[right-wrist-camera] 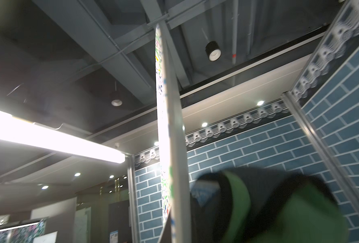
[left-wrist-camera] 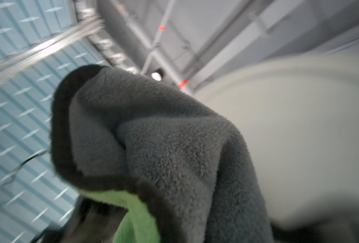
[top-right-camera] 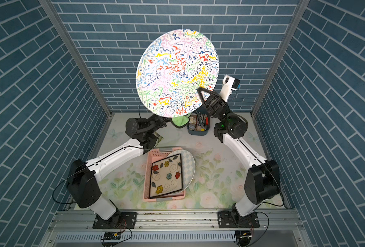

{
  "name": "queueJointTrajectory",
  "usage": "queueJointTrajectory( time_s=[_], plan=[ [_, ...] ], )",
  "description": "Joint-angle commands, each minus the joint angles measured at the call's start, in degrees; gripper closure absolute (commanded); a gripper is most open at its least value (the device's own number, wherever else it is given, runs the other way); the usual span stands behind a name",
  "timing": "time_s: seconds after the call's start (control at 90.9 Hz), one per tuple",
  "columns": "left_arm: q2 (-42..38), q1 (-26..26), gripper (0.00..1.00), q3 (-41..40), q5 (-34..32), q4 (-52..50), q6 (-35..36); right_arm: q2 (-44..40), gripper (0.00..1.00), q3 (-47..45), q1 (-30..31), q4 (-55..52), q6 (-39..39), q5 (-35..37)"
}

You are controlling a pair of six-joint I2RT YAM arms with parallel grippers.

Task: Wipe the wet plate dry
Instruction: Wipe the plate with towel.

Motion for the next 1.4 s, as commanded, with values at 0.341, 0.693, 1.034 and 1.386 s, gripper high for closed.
queueJointTrajectory(
  time_s=[0.341,0.693,1.034,1.386],
  plan=[
    [-19.5,3.1,1.00,4.1,-23.7,-56.0,46.5,-14.2,1.00,-13.0,-2.0,-29.4,-25.0,10.7],
    [-12.1,4.6,1.00,14.3,-53.2,-69.2,54.7,-19.3,1.00,-14.8,8.0,-36.9,-35.6,8.0],
    [4.9,0.9,1.00,32.4,-34.2,-88.1,68.4,-15.8,1.00,-14.1,18.1,-37.2,-39.2,6.9],
    [-6.8,1.8,1.00,8.4,-43.9,-84.0,61.8,-22.4,1.00,-16.3,4.5,-37.5,-33.6,8.2]
  ],
)
